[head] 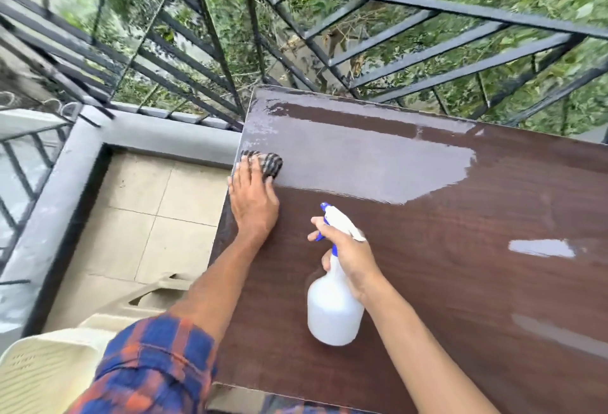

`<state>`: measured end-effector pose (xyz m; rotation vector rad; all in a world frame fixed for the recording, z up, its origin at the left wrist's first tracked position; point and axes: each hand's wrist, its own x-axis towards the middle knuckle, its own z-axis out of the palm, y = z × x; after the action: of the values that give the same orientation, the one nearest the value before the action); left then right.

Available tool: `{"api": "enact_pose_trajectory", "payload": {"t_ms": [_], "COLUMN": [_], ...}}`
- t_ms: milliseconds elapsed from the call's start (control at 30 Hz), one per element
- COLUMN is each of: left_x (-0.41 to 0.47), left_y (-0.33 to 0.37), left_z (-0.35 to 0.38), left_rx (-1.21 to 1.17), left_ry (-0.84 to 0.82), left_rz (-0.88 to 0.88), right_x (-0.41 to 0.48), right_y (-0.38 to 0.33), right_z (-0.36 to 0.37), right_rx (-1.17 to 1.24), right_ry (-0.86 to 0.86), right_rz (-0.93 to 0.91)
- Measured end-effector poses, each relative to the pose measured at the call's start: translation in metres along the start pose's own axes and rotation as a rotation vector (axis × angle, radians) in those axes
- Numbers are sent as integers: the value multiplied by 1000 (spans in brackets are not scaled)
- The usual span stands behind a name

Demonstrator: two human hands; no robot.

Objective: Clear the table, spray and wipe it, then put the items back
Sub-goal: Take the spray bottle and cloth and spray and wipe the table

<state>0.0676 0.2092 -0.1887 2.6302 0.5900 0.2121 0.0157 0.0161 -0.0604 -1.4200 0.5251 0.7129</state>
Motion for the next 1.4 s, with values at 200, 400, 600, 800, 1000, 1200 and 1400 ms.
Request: {"api": "enact_pose_trajectory", "payload": {"t_ms": [200, 400, 600, 800, 1000, 1200, 1400], "left_x": [46, 118, 169, 148, 96, 53, 12], "left_y": [11, 25, 58, 138, 237, 321, 337], "left_z": [1, 14, 28, 58, 100, 133, 145], "left_rx": [9, 31, 61, 41, 11, 29, 38], "left_ry": [-4, -53, -147, -217, -355, -500, -608], "left_rz": [-33, 19, 62, 183, 409, 644, 913], "right_x": [12, 41, 54, 40, 17, -3, -19], "right_y": [-18, -50, -66, -57, -48, -43, -16], "right_z": [18, 17, 3, -34, -84, -139, -170], "right_rx": [-41, -87, -83, 25, 102, 199, 346], "right_ry": [-59, -32, -20, 51, 156, 316, 446], "right_rz": [1, 2, -13, 5, -9, -46, -47]}}
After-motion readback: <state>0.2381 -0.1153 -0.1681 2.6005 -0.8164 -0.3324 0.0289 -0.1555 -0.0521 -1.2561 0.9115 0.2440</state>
